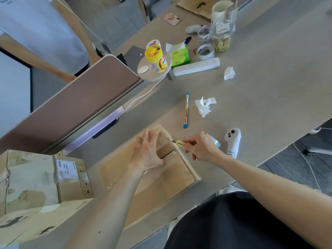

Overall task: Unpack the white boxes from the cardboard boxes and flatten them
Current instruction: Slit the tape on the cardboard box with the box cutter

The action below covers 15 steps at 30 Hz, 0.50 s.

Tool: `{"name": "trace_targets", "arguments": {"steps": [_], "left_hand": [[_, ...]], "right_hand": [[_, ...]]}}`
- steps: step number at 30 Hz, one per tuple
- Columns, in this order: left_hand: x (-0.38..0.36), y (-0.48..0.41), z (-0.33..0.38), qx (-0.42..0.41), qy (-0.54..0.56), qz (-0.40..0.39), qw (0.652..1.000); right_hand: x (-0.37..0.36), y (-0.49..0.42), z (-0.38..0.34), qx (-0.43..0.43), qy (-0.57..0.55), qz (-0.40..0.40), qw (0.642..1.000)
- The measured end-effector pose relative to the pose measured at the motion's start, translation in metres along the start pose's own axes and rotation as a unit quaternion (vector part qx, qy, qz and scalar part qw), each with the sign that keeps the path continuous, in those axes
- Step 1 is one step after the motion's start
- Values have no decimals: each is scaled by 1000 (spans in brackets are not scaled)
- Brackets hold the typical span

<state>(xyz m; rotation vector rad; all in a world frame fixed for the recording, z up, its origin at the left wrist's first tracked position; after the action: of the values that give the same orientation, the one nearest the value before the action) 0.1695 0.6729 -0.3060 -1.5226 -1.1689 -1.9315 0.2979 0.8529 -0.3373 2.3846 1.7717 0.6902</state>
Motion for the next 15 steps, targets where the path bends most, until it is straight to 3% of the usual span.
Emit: {"name": "trace_targets", "arguments": {"steps": [15], "left_hand": [[1,0,-3,-1,-1,-8,1000]], "right_hand": [[-9,-5,3,18,-6,17,1000]]}}
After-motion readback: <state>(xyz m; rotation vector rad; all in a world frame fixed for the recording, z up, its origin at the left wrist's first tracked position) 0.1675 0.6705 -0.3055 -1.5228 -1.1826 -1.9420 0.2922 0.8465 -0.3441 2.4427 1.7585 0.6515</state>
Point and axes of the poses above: each hand's wrist, its own y-axis away from the middle knuckle, its own x-axis out of the back of the hand, z = x × y, the point moved 1 cm from there along -y, towards the middle knuckle, and after that the axes turned 3 degrees about z, right-handed, at the moved point
